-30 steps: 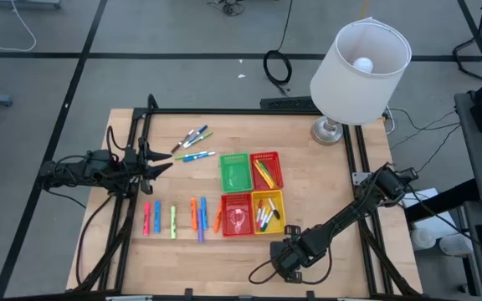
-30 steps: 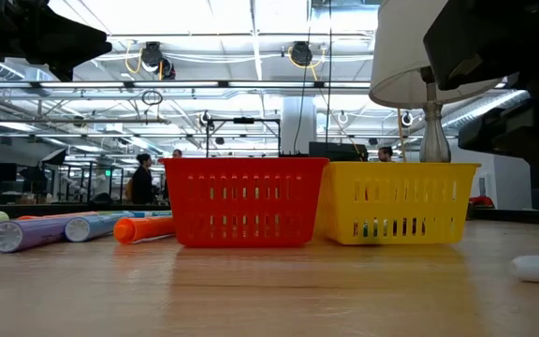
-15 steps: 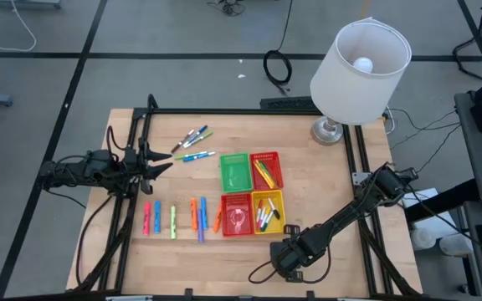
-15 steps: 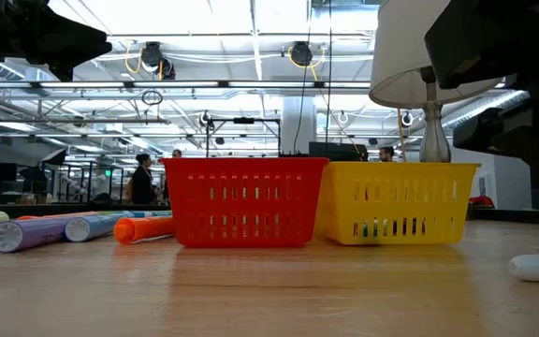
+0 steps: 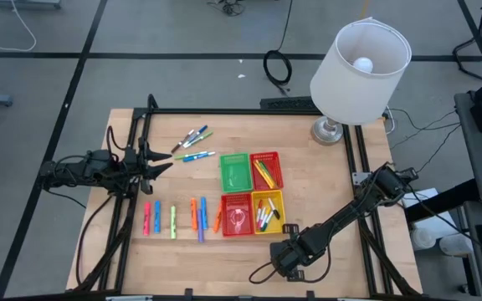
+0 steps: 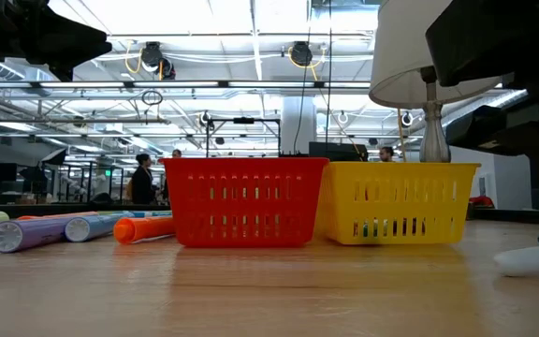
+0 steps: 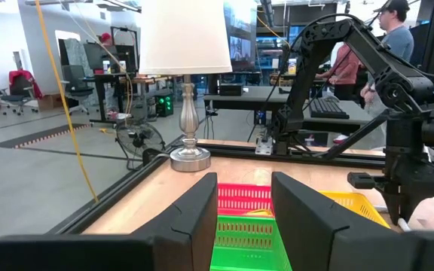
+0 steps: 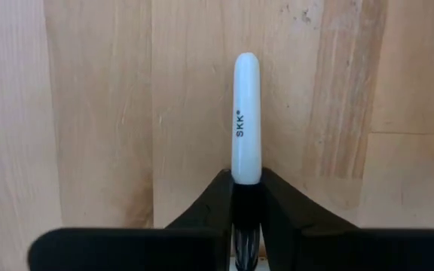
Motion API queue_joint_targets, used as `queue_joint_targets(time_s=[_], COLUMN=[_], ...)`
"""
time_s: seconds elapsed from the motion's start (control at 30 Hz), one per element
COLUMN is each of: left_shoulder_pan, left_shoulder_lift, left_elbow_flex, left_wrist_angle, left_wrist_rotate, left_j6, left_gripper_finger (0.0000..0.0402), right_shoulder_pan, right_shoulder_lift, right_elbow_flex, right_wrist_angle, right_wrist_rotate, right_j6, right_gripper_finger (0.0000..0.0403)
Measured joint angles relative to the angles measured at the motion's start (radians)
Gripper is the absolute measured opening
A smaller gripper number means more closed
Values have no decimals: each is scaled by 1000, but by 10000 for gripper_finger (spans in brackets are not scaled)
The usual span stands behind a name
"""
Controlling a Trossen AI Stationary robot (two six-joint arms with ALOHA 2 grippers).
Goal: Pick & Place Markers
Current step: Put the small black highlighter pen into the yellow bin
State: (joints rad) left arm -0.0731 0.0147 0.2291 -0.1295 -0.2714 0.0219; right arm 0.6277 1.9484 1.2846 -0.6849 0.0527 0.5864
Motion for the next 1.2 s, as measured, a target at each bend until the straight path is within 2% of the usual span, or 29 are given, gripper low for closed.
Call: queue_joint_targets(time_s=[0.27, 0.47, 0.63, 1.2], left_shoulder_pan=[0, 0, 0, 0], left_shoulder_lift=[0, 0, 0, 0], left_elbow_flex=[0, 0, 0, 0], left_wrist_angle=[0, 0, 0, 0], left_wrist_rotate=[0, 0, 0, 0], left_j6=[0, 0, 0, 0], left_gripper_finger=[134, 134, 134, 134], right_shoulder_pan=[0, 0, 0, 1], right_shoulder_lift=[0, 0, -11, -214], right_elbow_flex=[0, 0, -2, -3], right_wrist_angle=[4, 16, 18, -108], right_wrist_rotate=[0, -1, -3, 55], right_j6=[2, 0, 0, 56], right_gripper_finger=[47, 33, 40, 39])
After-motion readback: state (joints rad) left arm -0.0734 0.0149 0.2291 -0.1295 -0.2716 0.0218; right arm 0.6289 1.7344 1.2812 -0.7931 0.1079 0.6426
